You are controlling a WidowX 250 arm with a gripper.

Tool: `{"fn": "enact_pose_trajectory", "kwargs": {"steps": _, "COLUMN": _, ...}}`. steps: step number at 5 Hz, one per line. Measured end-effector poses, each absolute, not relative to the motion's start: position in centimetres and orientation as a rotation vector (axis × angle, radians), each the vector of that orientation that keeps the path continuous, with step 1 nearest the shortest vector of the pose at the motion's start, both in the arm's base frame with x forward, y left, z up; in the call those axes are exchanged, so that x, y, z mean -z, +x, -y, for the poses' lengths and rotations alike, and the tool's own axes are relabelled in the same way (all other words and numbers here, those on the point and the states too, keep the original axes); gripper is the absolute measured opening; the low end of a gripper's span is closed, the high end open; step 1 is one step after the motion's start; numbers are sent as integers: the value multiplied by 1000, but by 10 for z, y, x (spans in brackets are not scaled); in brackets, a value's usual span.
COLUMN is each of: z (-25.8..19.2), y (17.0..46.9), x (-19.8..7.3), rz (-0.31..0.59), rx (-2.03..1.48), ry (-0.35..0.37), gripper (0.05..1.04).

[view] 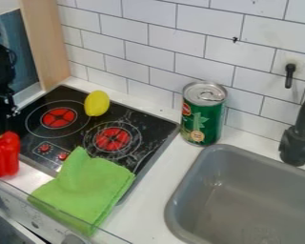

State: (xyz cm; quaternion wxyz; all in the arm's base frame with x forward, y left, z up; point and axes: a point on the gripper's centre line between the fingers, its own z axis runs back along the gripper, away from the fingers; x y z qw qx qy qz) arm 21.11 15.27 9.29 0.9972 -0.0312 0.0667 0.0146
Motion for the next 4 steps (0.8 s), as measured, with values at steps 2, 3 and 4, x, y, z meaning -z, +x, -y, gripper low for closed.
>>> {"fn": "enact_pose_trajectory", "kwargs": {"steps": 2, "z": -152, "y": 203, "x": -90, "rz": -154, "rx": -55, "ry": -88, "gripper": 307}}
{"fn": "enact_pose_trajectory", "kwargs": {"steps": 3, "z": -151, "y": 200, "x": -106, "rz": -124, "rx": -82, "ry": -64, "gripper": 598}}
{"fn": "enact_pose_trajectory", "kwargs": {"steps": 4, "z": -152, "y": 197, "x": -121, "rz": -122, "rx": -88, "ry": -29, "gripper": 898}}
